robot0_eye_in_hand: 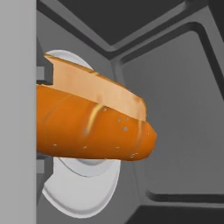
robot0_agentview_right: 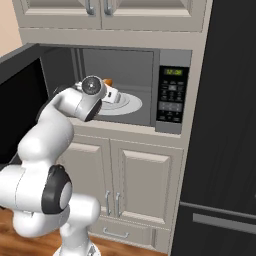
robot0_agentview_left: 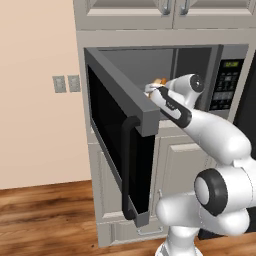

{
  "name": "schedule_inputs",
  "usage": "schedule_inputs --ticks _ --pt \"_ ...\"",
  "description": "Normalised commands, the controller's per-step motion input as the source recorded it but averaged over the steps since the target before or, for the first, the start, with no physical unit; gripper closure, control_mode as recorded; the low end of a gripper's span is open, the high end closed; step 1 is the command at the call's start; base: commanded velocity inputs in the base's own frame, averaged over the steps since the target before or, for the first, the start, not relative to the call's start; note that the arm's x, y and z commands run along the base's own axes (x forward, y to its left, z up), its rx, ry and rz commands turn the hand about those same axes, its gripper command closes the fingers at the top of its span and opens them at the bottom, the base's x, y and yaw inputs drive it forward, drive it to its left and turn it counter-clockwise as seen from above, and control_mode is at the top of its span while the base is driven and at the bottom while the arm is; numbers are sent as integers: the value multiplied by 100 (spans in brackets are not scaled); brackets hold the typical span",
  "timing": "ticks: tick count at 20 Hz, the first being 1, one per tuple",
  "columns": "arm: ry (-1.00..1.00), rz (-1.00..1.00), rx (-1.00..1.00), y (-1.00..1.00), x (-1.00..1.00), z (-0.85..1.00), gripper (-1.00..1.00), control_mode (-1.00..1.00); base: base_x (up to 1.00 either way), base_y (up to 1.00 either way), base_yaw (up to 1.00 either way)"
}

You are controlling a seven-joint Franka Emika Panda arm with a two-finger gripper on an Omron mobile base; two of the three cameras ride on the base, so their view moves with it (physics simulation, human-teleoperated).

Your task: Pick the hotdog bun from the counter and place it in the microwave. Then turn on the microwave.

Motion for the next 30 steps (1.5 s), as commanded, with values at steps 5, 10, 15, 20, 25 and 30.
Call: schedule_inputs --ticks 5,10,15,20,25,30 --pt "0 2 0 0 12 -6 100 -100 0 0 0" --pt "2 2 0 2 12 -7 100 -100 0 0 0" --pt "4 2 0 2 13 -5 100 -100 0 0 0" --pt "3 3 0 0 9 -1 100 -100 0 0 0" --pt "3 3 0 0 5 -3 100 -100 0 0 0" --pt "1 4 0 0 3 -6 100 -100 0 0 0"
